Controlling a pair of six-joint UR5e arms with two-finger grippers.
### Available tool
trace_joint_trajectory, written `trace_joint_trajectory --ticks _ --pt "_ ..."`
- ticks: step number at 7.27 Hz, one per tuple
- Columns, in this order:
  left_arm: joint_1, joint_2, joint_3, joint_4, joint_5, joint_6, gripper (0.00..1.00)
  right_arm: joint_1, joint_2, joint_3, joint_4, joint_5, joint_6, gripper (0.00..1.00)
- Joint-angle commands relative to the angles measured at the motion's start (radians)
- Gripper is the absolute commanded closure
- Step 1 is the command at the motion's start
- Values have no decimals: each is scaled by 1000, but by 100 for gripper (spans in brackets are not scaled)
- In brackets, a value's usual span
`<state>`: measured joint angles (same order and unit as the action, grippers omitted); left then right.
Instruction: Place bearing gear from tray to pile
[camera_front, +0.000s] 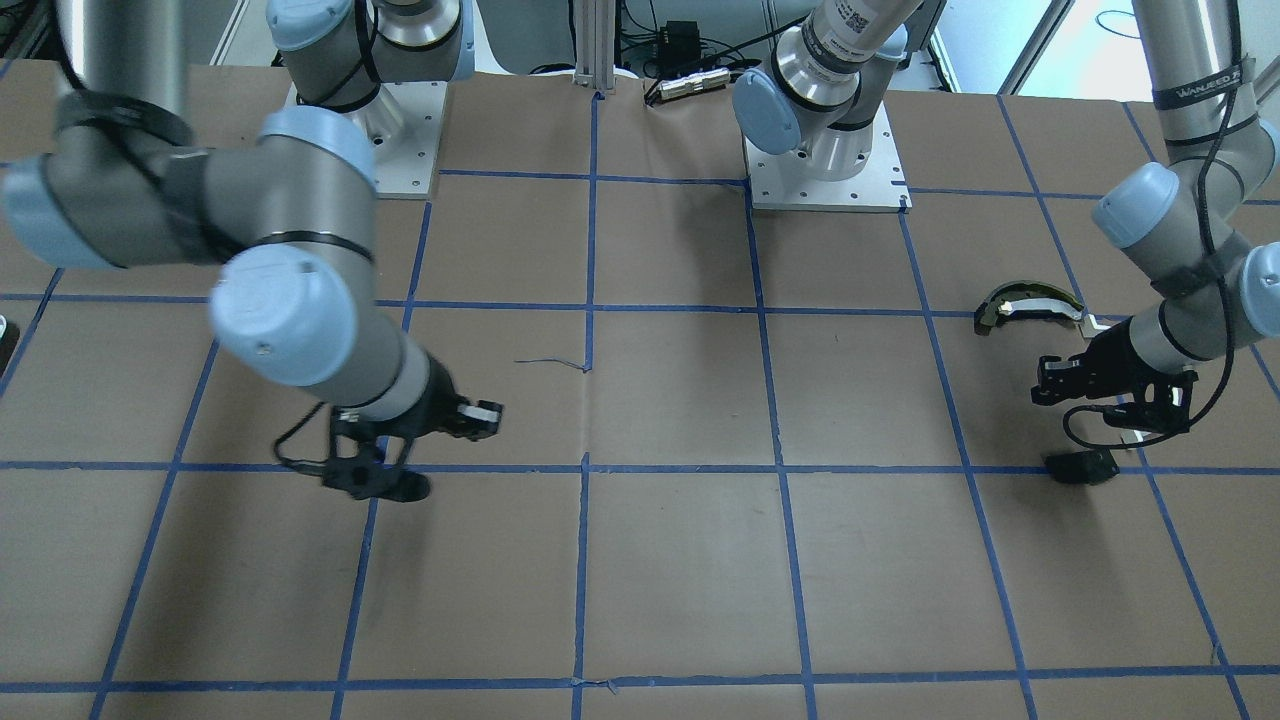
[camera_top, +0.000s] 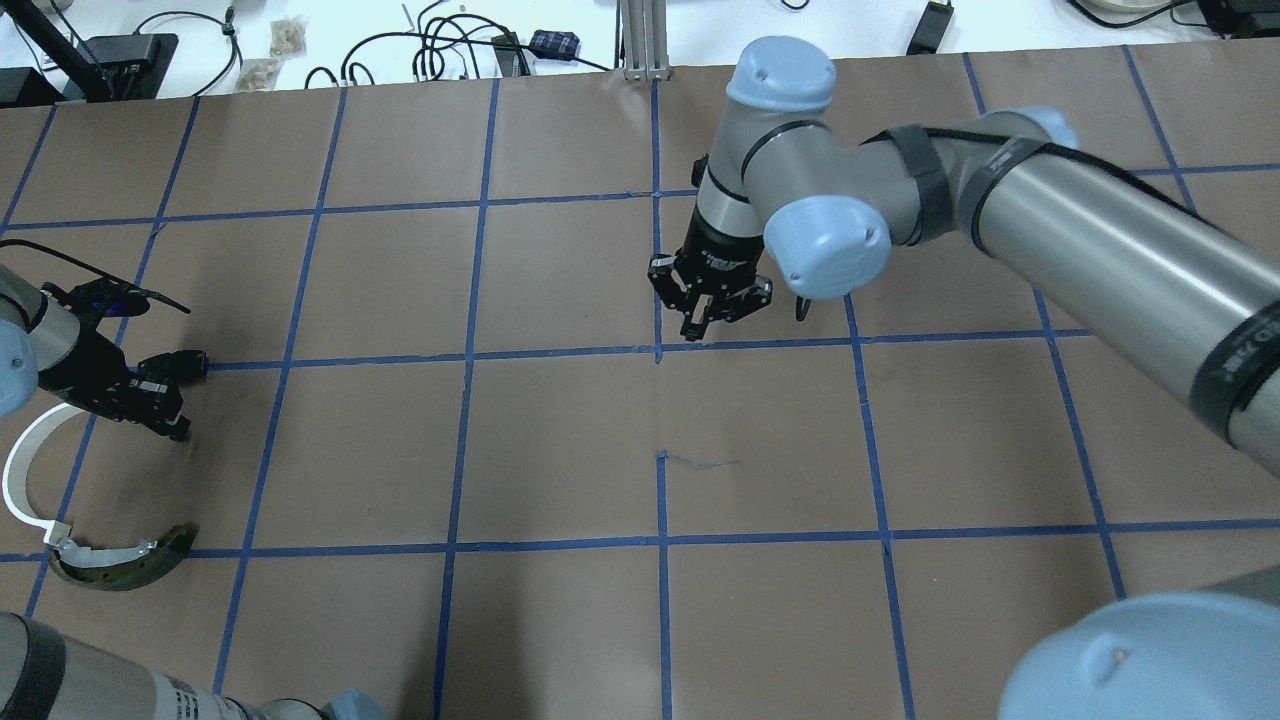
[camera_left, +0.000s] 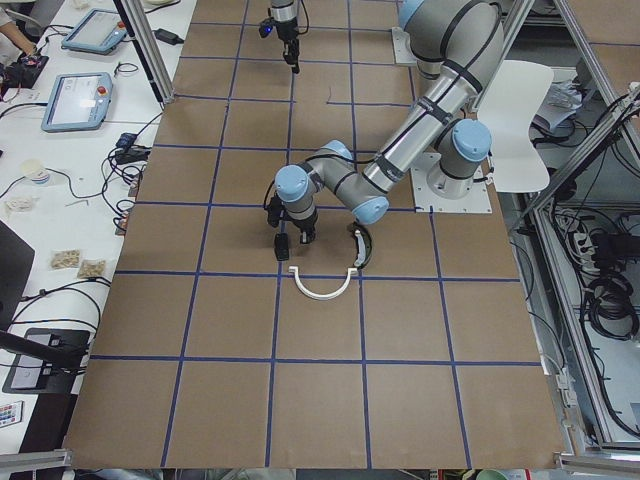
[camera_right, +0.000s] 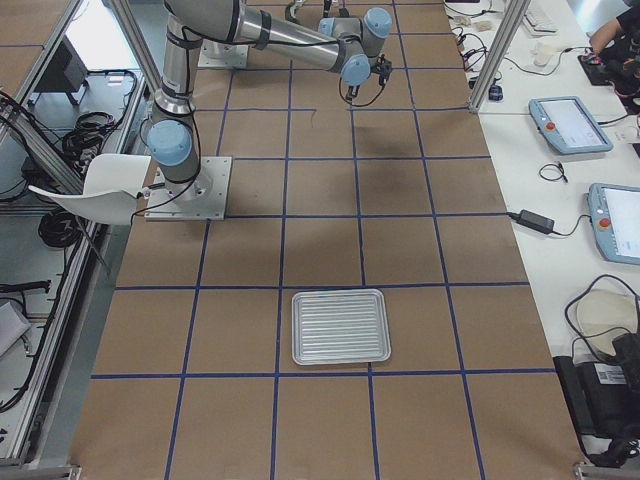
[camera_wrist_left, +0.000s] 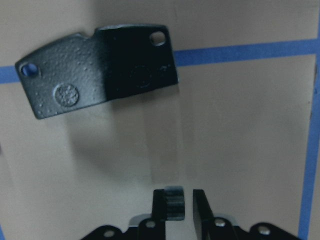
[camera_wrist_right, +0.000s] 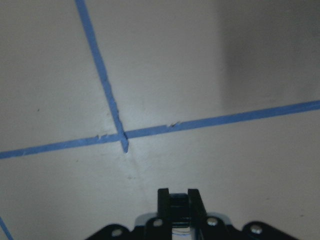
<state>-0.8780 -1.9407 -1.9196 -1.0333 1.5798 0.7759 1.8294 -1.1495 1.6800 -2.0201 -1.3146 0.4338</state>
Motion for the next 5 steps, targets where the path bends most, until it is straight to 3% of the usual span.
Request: trace_joint_trajectory --ticks 1,2,4,5 --pt "-21 18 57 -14 0 -7 0 68 10 104 -127 52 43 100" --pt "-76 51 106 -74 0 -47 0 99 23 104 -168 51 45 93" --pt "-244 107 136 -169 0 -270 0 108 27 106 -203 43 130 26" --pt "-295 126 128 -177 -1 -334 0 107 21 104 -203 34 150 0"
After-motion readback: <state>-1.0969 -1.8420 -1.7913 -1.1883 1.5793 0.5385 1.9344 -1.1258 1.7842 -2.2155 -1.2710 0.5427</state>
